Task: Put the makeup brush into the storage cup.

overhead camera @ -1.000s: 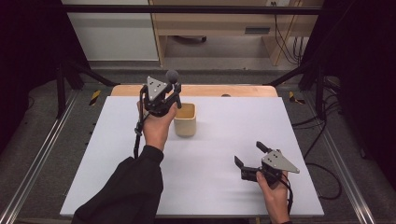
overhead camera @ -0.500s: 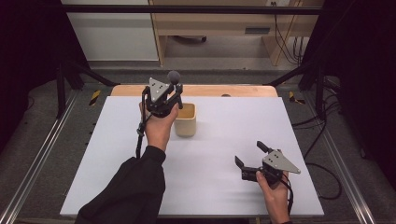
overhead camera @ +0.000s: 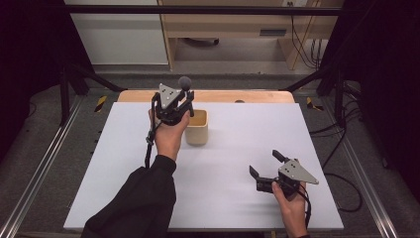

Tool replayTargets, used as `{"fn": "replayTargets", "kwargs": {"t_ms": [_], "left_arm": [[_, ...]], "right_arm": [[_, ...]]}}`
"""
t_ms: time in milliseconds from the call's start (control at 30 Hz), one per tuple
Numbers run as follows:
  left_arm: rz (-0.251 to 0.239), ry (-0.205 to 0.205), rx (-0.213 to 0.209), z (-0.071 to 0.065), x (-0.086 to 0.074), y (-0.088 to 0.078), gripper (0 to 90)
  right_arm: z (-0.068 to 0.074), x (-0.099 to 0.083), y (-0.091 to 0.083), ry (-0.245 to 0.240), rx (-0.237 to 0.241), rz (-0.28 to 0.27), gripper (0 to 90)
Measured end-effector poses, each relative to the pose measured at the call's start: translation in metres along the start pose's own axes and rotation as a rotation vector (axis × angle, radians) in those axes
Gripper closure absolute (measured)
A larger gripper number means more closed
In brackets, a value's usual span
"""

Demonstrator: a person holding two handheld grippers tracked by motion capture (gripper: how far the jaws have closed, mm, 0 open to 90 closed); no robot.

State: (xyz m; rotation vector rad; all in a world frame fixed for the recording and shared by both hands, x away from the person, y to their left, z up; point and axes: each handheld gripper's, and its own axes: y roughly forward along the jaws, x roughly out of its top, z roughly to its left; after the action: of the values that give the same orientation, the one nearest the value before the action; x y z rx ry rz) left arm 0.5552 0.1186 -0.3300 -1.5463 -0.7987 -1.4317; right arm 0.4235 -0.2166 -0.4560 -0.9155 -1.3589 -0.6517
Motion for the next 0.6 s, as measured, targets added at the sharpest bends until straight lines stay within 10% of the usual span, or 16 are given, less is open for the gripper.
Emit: {"fn": "replayTargets", "kwargs": {"t_ms": [600], "left_arm": [[0.046,0.008,-0.015,-0.005,-0.015,0.004,70.2]], "right_arm": [[-0.001,0.0,-0.001,-0.001,-0.002,-0.001,3.4]]}}
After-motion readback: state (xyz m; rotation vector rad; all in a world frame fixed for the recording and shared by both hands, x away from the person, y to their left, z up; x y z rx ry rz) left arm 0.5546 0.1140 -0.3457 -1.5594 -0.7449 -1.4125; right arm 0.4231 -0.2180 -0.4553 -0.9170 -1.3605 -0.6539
